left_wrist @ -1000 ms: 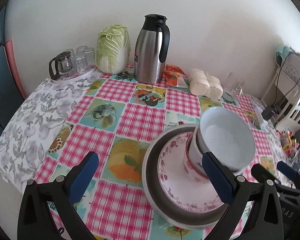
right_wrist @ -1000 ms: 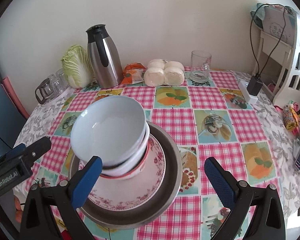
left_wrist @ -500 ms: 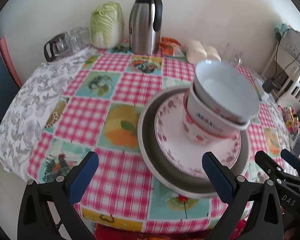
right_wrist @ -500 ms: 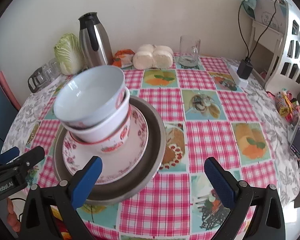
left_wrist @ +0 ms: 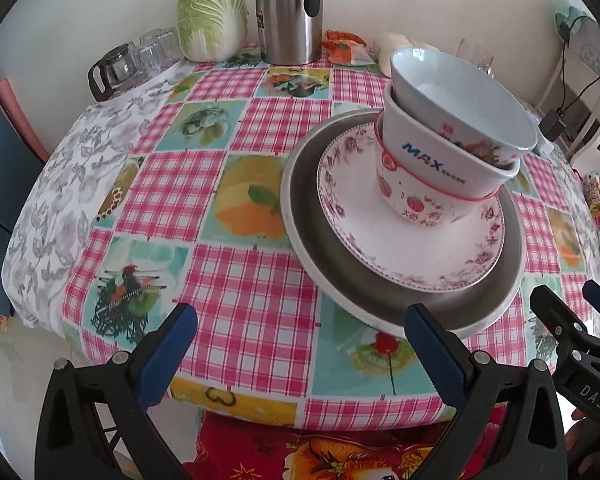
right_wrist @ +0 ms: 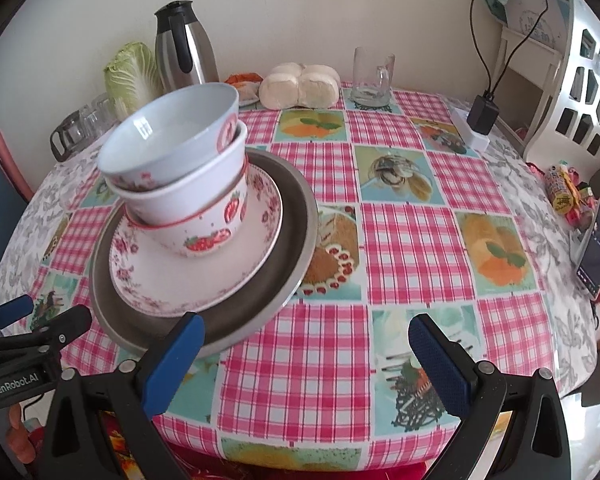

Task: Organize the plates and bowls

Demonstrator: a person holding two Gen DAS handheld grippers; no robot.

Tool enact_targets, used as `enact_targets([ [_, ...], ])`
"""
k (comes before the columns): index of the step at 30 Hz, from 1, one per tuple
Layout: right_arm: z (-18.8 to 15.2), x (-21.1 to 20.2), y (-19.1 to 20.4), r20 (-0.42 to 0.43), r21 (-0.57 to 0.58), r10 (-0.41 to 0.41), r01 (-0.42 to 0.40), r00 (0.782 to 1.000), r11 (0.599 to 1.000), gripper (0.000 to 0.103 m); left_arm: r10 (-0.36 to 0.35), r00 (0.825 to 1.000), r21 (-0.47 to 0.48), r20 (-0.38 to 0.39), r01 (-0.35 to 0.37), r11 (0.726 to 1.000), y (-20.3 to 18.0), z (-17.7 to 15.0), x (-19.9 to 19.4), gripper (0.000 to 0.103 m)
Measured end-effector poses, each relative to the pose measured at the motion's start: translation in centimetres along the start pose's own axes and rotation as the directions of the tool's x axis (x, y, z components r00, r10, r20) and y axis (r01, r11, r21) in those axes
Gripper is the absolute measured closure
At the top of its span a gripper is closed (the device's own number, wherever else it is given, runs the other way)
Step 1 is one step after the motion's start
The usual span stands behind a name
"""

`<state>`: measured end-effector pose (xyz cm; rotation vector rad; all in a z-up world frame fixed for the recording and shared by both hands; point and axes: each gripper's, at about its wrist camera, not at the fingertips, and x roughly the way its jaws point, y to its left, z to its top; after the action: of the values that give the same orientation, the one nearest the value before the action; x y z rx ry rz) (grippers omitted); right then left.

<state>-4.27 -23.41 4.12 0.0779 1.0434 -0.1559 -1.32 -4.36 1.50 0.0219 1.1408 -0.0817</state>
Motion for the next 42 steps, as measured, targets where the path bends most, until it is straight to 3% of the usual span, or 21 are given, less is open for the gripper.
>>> enact_targets([
  [42,-0.7,-0.6,0.1,0.005,0.004,0.001,-0.001,1.000,1.000,0.000,-0.060,0.998,-0.005,-0.023,0.060,0.998,0.7,-0.3,-0.1,0.000],
])
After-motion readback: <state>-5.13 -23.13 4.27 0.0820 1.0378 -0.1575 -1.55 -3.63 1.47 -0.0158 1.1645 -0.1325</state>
